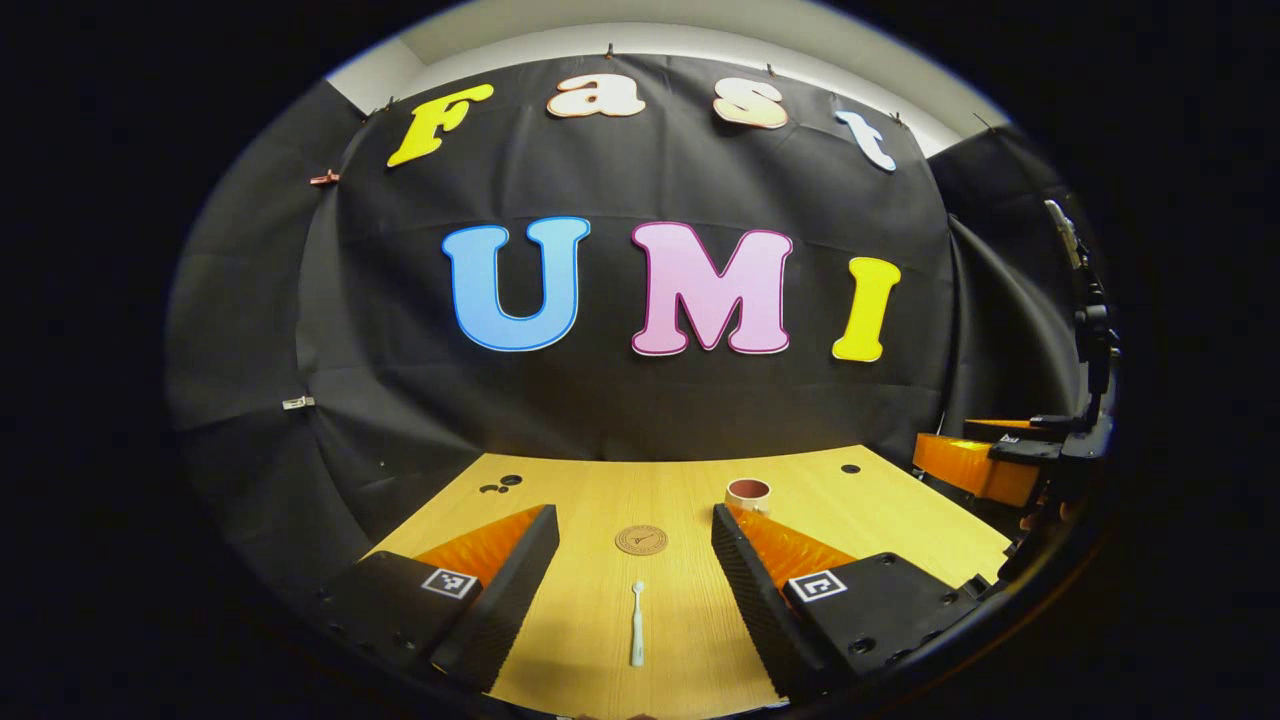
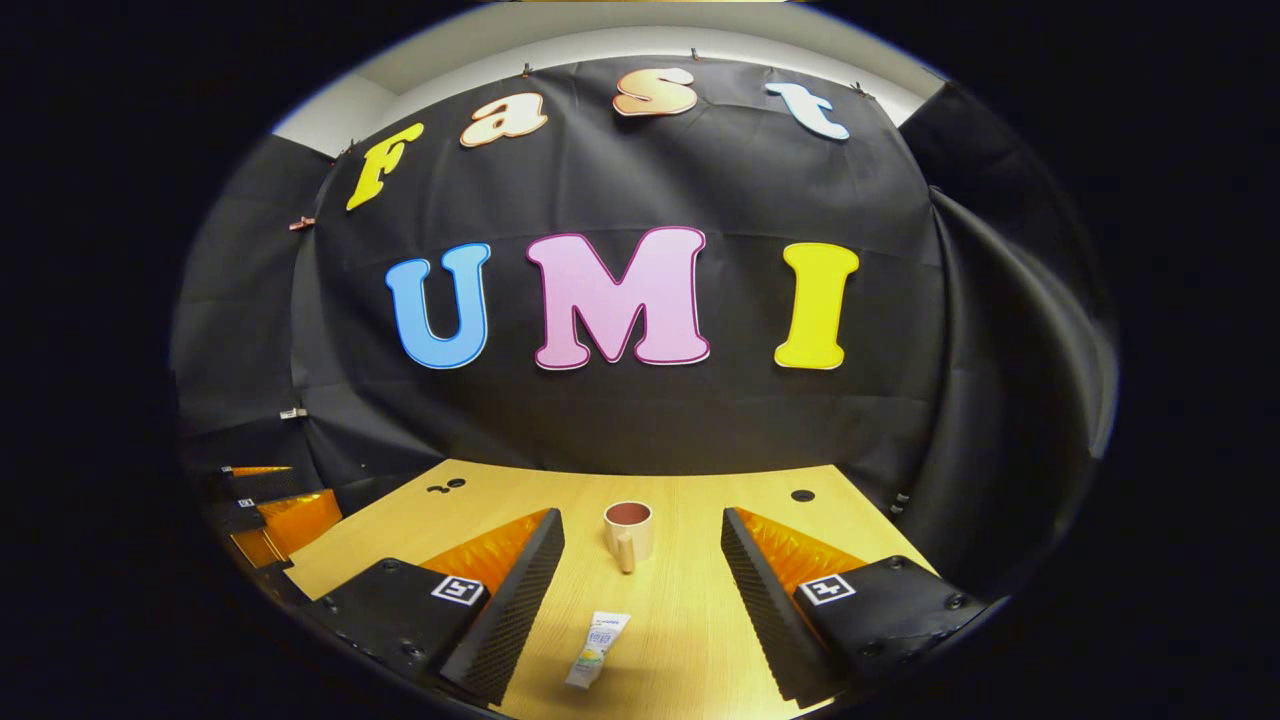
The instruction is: Put the toothbrush and toothpaste on the desktop into the cup, then pick up the cup and place it on the coaster on the desktop.
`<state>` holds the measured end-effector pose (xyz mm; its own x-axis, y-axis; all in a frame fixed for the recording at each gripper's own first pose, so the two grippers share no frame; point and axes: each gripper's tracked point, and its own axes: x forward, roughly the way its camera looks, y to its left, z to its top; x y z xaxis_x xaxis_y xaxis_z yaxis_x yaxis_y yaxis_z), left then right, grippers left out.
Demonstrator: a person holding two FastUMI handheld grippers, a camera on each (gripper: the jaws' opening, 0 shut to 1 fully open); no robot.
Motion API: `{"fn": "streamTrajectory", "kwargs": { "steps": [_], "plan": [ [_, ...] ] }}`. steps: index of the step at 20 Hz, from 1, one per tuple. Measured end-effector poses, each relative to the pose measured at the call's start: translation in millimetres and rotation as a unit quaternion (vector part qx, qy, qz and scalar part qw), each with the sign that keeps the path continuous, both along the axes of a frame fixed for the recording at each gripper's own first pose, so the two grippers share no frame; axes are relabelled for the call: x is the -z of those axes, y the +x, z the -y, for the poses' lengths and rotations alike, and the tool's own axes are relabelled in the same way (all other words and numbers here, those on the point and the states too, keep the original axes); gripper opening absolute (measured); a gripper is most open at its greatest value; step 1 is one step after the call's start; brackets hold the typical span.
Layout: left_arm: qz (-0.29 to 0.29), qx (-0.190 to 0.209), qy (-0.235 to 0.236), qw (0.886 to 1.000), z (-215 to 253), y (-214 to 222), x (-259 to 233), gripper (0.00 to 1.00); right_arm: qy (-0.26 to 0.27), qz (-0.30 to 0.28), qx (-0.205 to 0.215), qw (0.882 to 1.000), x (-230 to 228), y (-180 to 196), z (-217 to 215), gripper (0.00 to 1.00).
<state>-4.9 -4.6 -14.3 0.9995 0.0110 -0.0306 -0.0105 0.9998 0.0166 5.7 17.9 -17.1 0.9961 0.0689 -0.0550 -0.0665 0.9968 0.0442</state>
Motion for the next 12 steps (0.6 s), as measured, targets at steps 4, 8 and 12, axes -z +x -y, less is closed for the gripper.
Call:
{"fn": "streamTrajectory", "kwargs": {
  "steps": [4,8,12],
  "plan": [
    [-0.003,-0.002,0.003,1.0,-2,-2,4,0.97,0.001,-0.013,-0.01,1.0,9,1,-9,0.97],
    [-0.009,0.001,0.001,1.0,-6,-6,11,0.98,-0.006,-0.033,-0.02,0.999,29,1,-17,0.97],
    [-0.015,-0.002,0.006,1.0,-11,-7,20,0.97,-0.007,-0.052,-0.024,0.998,44,6,-22,0.97]
  ]
}}
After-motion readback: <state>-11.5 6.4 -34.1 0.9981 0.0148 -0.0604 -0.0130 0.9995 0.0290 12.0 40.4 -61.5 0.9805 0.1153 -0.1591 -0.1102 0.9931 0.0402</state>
